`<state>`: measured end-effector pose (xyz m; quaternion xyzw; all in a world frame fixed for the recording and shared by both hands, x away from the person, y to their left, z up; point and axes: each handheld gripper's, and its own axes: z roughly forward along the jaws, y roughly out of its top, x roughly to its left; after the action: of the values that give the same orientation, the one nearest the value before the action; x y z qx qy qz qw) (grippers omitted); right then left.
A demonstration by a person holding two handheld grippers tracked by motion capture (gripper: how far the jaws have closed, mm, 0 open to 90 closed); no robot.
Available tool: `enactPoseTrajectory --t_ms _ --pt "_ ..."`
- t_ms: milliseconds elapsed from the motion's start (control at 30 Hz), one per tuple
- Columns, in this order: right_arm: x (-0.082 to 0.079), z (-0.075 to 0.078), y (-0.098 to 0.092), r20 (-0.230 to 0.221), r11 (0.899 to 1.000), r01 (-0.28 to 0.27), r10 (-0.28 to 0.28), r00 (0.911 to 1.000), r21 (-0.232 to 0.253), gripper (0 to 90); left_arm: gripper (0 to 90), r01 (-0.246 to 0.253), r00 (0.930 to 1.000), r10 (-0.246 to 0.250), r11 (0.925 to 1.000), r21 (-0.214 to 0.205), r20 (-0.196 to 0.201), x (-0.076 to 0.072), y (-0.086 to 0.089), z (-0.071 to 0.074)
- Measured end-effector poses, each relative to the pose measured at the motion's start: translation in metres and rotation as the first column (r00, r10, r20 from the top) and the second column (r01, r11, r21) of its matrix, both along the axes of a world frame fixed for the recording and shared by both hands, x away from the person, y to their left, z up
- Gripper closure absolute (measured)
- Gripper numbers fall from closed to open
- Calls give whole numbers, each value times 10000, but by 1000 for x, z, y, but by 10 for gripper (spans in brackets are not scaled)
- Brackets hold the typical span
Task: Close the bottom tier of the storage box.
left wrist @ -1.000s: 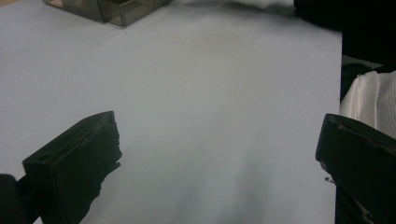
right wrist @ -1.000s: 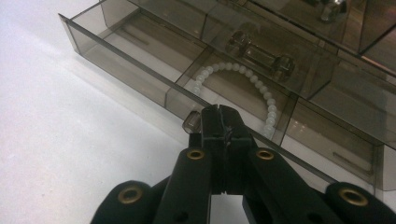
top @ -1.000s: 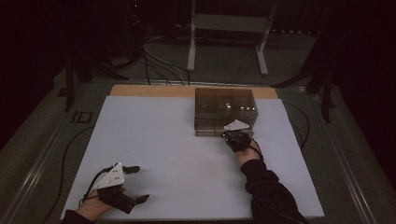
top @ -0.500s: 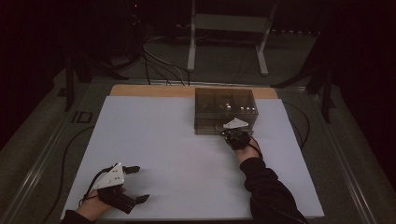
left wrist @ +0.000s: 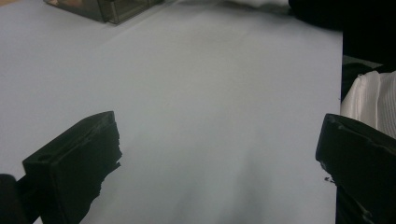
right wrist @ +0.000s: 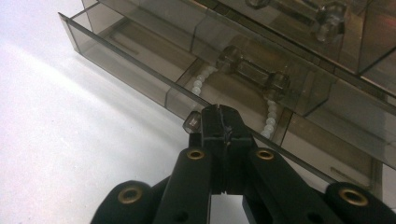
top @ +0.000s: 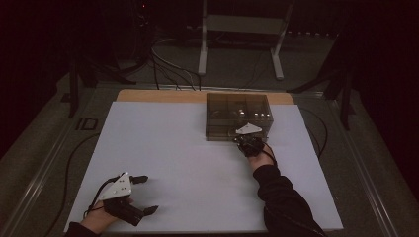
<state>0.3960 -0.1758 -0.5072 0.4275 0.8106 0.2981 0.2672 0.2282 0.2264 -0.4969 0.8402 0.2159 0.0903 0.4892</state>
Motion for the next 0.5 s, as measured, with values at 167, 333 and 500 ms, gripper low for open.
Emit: enactPoseTrajectory --t_ms 167,333,500 --pt "2 0 0 5 10000 23 -23 10000 -16 900 2 -3 10000 3 10000 -1 0 0 0 0" --pt "4 0 1 5 10000 28 -28 10000 -42 900 1 7 10000 -7 10000 11 0 0 0 0" --pt "6 0 1 8 10000 32 -32 10000 -71 900 1 -9 10000 9 10000 9 -12 0 0 0"
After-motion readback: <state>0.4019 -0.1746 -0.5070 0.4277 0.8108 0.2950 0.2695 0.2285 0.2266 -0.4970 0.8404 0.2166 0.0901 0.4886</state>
